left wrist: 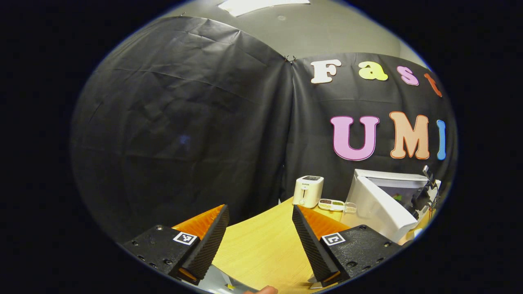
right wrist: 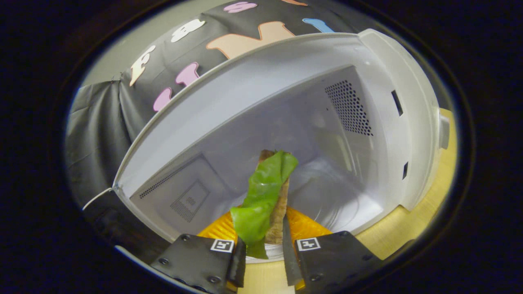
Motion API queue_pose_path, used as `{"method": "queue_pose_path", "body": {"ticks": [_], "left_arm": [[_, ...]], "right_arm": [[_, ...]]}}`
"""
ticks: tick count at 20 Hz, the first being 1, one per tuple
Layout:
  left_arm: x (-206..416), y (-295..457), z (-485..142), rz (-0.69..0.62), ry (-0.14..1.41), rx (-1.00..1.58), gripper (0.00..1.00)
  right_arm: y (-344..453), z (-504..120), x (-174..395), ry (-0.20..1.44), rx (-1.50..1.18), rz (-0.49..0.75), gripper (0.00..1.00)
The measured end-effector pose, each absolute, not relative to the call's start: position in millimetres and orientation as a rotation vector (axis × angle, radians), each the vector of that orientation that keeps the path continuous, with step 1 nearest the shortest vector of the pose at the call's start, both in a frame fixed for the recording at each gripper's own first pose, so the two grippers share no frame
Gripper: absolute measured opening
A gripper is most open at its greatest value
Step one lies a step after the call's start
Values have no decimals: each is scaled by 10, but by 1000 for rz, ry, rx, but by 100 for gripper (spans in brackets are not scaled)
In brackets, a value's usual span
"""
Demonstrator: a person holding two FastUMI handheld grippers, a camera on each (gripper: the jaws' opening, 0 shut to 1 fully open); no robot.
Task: Open the microwave oven with the left hand, put the food in, and close the microwave oven.
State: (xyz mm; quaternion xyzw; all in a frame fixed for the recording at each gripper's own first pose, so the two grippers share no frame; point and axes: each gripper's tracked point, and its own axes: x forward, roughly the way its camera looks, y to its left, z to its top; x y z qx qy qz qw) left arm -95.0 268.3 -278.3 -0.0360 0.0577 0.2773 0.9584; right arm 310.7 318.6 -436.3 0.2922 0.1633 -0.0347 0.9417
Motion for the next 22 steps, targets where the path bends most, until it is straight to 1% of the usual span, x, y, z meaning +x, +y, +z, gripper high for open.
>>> {"method": "queue_pose_path", "body": {"ticks": [1, 2, 5, 6, 7, 8, 12, 14, 17, 18, 20, 22], "left_arm": [[-939, 2668, -2775, 558, 113, -76, 95], [-929, 2648, -2779, 553, 112, -79, 95], [-907, 2632, -2801, 545, 116, -78, 95], [-907, 2634, -2814, 546, 118, -77, 95], [-906, 2629, -2814, 546, 122, -76, 95], [-901, 2629, -2828, 547, 126, -76, 95], [-878, 2645, -2869, 551, 140, -75, 95], [-884, 2647, -2894, 554, 147, -74, 95], [-888, 2619, -2871, 547, 143, -75, 95], [-894, 2616, -2855, 543, 138, -72, 95], [-884, 2593, -2799, 527, 126, -69, 95], [-886, 2569, -2810, 519, 125, -68, 95]], "right_arm": [[3125, -4396, 3114, 339, 582, -86, 48], [3068, -4452, 3125, 353, 552, -109, 49], [2932, -4509, 3140, 364, 469, -136, 67], [2878, -4516, 3144, 358, 418, -142, 77], [2879, -4512, 3125, 356, 378, -133, 82], [2904, -4500, 3105, 356, 356, -113, 99], [2899, -4298, 2983, 308, 249, -55, 99], [2901, -4159, 2813, 301, 198, -8, 100], [2921, -3862, 2443, 251, 109, 93, 100], [2895, -3731, 2302, 218, 73, 115, 92], [2816, -3540, 2028, 181, 18, 151, 92], [2772, -3395, 1789, 173, -11, 212, 93]]}}
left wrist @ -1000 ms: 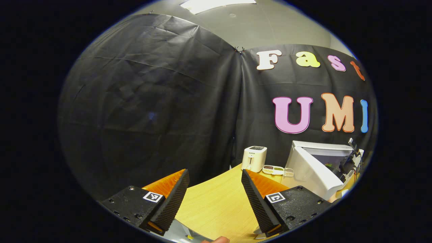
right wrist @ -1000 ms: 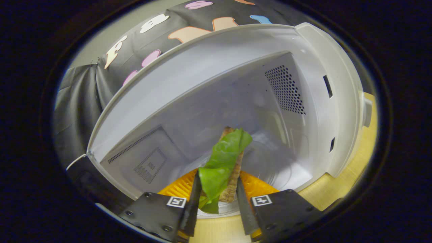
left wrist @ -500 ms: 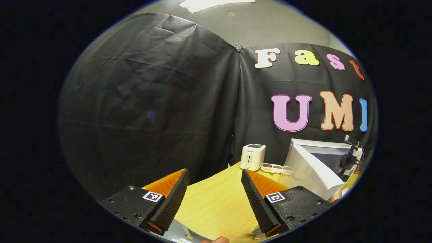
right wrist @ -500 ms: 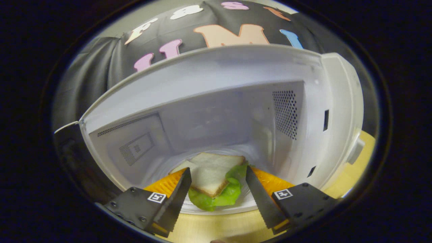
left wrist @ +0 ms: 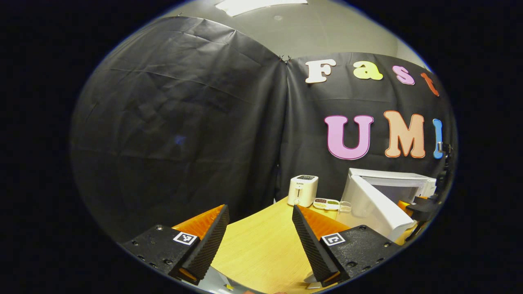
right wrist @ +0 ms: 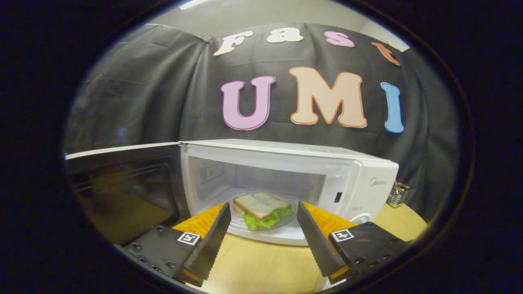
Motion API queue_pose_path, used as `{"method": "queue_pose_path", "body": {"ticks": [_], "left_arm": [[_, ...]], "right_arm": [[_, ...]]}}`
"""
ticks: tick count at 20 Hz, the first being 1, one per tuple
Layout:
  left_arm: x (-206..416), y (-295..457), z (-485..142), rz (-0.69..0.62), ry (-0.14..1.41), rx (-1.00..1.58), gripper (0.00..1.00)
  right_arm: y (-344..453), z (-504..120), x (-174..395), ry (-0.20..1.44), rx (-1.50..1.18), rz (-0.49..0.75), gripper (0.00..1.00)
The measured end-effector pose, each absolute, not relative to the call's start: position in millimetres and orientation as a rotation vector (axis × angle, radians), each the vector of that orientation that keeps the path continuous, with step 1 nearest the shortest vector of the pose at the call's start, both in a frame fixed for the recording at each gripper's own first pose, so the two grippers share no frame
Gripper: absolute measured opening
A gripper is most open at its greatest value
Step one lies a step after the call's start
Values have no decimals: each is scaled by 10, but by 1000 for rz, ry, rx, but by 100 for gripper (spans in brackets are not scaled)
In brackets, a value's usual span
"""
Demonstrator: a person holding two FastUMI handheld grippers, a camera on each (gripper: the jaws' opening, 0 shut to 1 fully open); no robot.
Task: Open the microwave oven with the left hand, put the food in, and close the microwave oven.
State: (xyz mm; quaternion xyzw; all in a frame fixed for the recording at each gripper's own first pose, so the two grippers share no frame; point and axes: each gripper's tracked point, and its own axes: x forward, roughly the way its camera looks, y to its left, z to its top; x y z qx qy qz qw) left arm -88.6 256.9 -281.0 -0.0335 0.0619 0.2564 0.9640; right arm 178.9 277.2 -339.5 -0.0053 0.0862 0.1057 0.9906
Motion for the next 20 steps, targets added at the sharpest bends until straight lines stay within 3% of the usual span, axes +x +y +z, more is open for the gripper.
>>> {"method": "queue_pose_path", "body": {"ticks": [4, 8, 9, 12, 15, 16, 17, 20], "left_arm": [[-890, 2539, -2810, 515, 131, -67, 91], [-846, 2308, -2780, 441, 119, -79, 74], [-815, 2235, -2780, 411, 117, -83, 60], [-763, 2058, -2766, 357, 107, -115, 39], [-745, 1943, -2853, 332, 131, -120, 6], [-756, 1970, -2872, 348, 144, -111, 8], [-752, 2001, -2904, 359, 152, -98, 3], [-757, 2018, -2953, 375, 189, -65, 1]], "right_arm": [[2364, -3227, 1495, 198, 10, 229, 97], [1853, -2986, 1465, 189, 11, 188, 97], [1707, -2868, 1486, 168, 10, 167, 97], [1336, -2596, 1557, 110, -3, 118, 97], [1032, -2380, 1677, 82, -3, 63, 97], [975, -2318, 1699, 76, -3, 54, 97], [925, -2272, 1727, 75, -6, 46, 97], [755, -2163, 1816, 61, -8, 16, 97]]}}
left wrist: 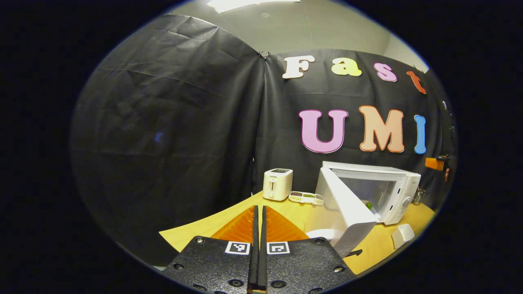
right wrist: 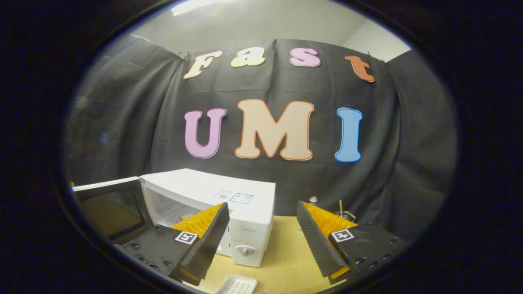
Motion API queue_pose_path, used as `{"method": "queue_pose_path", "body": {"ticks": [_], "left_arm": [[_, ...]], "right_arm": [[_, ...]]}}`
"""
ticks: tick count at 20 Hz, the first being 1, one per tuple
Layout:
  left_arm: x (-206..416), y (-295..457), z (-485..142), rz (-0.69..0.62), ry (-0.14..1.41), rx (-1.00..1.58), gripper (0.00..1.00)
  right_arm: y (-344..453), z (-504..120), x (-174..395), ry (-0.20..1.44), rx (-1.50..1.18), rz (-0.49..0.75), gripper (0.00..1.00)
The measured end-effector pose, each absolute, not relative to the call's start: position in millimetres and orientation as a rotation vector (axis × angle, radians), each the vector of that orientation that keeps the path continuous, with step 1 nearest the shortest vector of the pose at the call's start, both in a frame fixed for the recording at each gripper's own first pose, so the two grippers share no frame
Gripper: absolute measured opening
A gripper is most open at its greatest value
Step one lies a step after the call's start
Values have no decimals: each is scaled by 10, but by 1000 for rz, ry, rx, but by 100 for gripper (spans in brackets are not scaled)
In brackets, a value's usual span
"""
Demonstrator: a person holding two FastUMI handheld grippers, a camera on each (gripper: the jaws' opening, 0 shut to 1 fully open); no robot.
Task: Open the microwave oven with the left hand, put the food in, and close the microwave oven.
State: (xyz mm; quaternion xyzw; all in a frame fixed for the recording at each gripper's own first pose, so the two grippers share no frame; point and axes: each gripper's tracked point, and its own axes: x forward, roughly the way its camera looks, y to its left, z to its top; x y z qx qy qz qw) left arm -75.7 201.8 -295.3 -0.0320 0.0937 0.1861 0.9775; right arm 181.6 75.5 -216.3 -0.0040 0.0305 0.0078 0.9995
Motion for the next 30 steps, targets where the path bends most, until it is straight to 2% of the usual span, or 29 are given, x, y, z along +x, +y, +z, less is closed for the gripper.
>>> {"method": "queue_pose_path", "body": {"ticks": [6, 10, 15, 16, 17, 25, 30], "left_arm": [[-695, 1684, -2884, 300, 205, -59, 1], [-700, 1584, -2849, 332, 217, -18, 1], [-603, 1157, -2860, 312, 212, -53, 1], [-574, 1055, -2875, 305, 211, -59, 1], [-539, 946, -2900, 295, 211, -67, 1], [-138, -52, -2869, 125, 198, -59, 0], [154, -516, -2925, 45, 187, -105, 1]], "right_arm": [[393, -2110, 2042, 49, 32, -30, 97], [214, -2200, 2179, 67, 41, -40, 97], [-5, -2308, 2272, 103, 81, -83, 96], [-5, -2316, 2264, 107, 82, -83, 100], [20, -2316, 2260, 107, 80, -80, 97], [194, -2274, 2136, 114, 95, -35, 97], [18, -2224, 2104, 95, 99, -89, 97]]}}
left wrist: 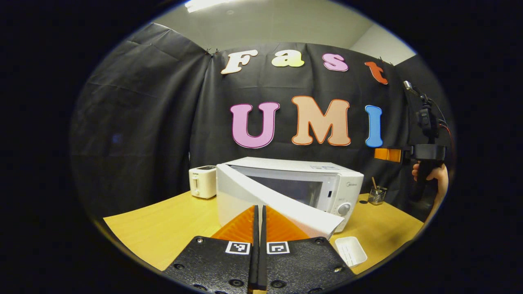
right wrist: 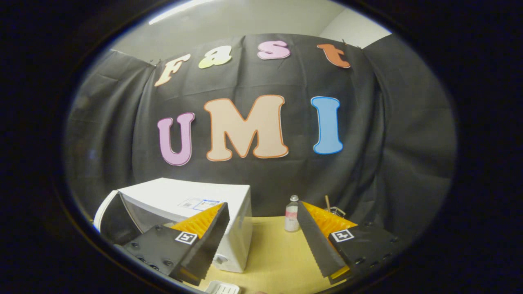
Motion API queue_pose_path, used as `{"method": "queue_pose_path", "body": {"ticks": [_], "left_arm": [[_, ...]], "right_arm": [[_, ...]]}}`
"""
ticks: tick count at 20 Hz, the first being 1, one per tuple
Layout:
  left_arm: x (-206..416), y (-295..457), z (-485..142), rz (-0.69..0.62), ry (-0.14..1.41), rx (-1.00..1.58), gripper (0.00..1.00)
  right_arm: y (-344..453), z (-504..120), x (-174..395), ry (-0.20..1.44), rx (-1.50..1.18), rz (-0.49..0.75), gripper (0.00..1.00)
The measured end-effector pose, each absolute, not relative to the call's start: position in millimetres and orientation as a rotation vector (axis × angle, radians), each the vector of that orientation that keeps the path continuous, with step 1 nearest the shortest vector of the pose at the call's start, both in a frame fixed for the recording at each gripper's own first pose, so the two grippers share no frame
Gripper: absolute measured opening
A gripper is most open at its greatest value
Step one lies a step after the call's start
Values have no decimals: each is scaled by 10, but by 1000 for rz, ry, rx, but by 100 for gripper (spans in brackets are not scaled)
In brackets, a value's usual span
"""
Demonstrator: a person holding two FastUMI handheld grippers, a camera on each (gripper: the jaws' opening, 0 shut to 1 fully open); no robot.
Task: Open the microwave oven with the left hand, put the food in, and close the microwave oven.
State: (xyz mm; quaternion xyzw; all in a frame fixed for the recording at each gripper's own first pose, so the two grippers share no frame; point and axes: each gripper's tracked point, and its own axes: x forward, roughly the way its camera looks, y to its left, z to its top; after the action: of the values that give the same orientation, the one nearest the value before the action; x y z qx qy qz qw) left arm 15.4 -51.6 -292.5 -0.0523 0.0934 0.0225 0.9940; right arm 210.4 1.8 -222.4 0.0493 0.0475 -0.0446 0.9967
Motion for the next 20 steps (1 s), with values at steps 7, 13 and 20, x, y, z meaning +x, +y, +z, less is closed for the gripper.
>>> {"method": "queue_pose_path", "body": {"ticks": [7, 13, 20], "left_arm": [[620, -989, -3015, -12, 195, -151, 1], [945, -1245, -3149, -47, 217, -149, 1], [1315, -1402, -3255, -49, 209, -159, 1]], "right_arm": [[36, -2246, 2112, 103, 161, -72, 97], [-3, -2263, 2165, 101, 180, -90, 93], [-66, -2243, 2180, 93, 202, -103, 93]]}}
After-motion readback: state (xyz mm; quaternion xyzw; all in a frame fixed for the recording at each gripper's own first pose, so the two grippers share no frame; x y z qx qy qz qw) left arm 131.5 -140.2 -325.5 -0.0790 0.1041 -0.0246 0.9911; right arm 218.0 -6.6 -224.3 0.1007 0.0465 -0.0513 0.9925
